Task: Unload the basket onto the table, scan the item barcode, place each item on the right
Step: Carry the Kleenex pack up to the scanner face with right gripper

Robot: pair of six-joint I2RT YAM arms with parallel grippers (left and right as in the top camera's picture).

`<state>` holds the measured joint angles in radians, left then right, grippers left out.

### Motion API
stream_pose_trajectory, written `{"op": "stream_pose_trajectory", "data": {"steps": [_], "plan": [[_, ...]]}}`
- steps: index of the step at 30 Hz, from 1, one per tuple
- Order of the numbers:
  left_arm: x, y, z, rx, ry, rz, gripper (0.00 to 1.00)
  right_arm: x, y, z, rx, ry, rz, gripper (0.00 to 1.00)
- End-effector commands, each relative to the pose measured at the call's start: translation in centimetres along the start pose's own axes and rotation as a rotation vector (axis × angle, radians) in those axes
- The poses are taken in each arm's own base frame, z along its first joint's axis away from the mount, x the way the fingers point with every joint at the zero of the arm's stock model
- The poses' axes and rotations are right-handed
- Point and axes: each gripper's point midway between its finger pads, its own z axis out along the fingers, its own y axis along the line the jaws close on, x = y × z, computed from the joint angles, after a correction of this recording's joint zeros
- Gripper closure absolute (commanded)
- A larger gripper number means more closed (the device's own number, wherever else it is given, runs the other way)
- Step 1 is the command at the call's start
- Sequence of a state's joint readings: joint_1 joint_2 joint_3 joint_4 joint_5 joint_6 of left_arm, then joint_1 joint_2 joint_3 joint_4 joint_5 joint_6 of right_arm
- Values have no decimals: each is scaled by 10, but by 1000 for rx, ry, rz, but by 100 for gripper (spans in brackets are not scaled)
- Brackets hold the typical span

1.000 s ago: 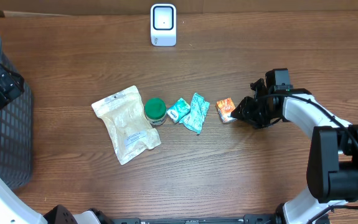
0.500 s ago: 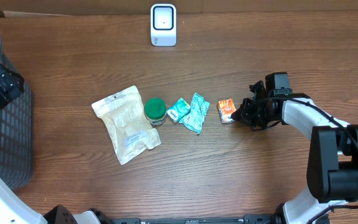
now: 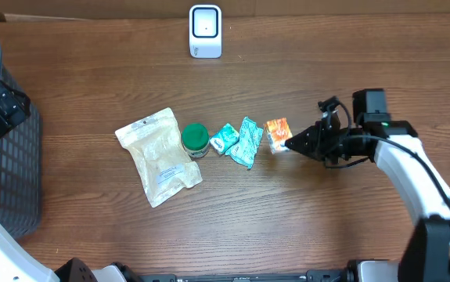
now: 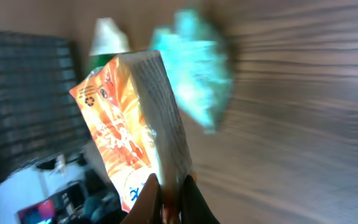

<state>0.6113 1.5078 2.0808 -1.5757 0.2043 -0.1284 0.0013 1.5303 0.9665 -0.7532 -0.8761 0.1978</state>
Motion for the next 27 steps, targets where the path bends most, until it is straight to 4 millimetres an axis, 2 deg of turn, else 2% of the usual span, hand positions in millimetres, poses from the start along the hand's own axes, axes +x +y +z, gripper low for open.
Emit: {"op": "stream_pose_trajectory", "data": {"steps": [1, 3, 9, 17, 27], "plan": [[-3, 1, -1, -3, -8, -11, 0, 6, 60, -21, -244, 10, -99, 96], [-3, 1, -1, -3, -7, -11, 0, 16, 95, -36, -432, 45, -140, 96], [-3, 1, -1, -3, -7, -11, 0, 24, 133, -60, -672, 143, -114, 96], [-3, 1, -1, -3, -7, -11, 0, 18, 138, -63, -659, 212, 69, 96], [-3, 1, -1, -3, -8, -11, 0, 11, 142, -65, -654, 221, 90, 96]]}}
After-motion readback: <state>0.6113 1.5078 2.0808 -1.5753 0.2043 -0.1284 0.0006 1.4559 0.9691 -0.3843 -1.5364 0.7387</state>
